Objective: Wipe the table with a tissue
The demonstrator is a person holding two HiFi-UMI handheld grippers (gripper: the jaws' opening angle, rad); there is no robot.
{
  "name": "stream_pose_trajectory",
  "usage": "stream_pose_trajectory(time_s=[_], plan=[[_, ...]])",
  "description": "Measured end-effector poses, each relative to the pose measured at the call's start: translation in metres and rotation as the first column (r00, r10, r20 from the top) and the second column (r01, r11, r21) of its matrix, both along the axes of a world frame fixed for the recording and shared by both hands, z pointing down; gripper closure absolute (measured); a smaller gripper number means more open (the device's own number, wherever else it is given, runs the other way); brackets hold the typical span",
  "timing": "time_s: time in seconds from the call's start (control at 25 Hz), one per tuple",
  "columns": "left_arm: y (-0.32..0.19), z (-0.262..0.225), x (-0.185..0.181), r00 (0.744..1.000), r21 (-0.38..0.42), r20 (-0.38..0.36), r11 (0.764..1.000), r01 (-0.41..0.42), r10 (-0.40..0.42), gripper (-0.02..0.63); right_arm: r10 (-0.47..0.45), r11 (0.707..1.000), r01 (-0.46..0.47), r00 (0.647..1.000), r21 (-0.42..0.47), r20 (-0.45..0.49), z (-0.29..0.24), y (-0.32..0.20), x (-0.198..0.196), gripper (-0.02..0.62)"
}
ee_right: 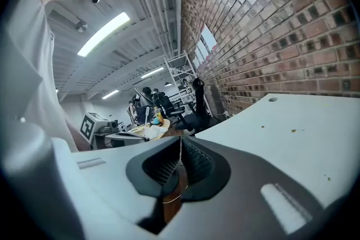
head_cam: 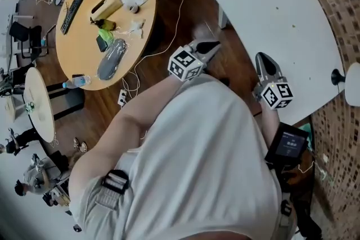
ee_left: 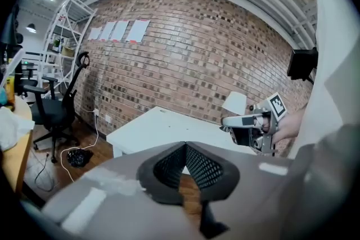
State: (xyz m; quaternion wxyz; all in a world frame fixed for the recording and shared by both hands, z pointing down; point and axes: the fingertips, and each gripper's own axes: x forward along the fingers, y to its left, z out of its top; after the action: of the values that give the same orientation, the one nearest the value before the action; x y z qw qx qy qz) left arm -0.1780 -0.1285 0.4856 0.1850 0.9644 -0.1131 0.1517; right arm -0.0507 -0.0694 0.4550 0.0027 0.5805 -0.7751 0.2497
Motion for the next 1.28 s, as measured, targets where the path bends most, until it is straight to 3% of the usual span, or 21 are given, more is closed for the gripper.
stream_pose_trajectory(time_s=[0.32, 0.64, 0.8, 1.0, 1.28], plan=[[-0.061, 0.0, -0.044, 0.997, -0.016, -0.026, 0.997, 0.074, -0.074, 0.601, -0.144, 0.99, 0.144, 0.989, -0.003, -0.044, -0.012, -0.076, -0.062, 0.581], [-0.116, 0.024, -0.107, 0.979, -0.028, 0.018, 0.978, 0.205, -0.205, 0.6, -0.291, 0.956, 0.289, 0.954, -0.039, -0.064, -0.006, -0.14, -0.12, 0.581], [-0.128, 0.039, -0.153, 0.963, 0.019, 0.1, 0.968, 0.251, -0.252, 0.6, -0.354, 0.935, 0.351, 0.932, -0.052, -0.073, -0.007, -0.166, -0.147, 0.581], [-0.135, 0.067, -0.23, 0.924, 0.07, 0.223, 0.951, 0.301, -0.309, 0.6, -0.417, 0.909, 0.413, 0.906, -0.063, -0.072, -0.003, -0.197, -0.181, 0.581], [-0.146, 0.082, -0.307, 0.896, 0.141, 0.339, 0.957, 0.253, -0.287, 0.589, -0.474, 0.88, 0.469, 0.878, -0.077, -0.067, 0.001, -0.228, -0.224, 0.581]])
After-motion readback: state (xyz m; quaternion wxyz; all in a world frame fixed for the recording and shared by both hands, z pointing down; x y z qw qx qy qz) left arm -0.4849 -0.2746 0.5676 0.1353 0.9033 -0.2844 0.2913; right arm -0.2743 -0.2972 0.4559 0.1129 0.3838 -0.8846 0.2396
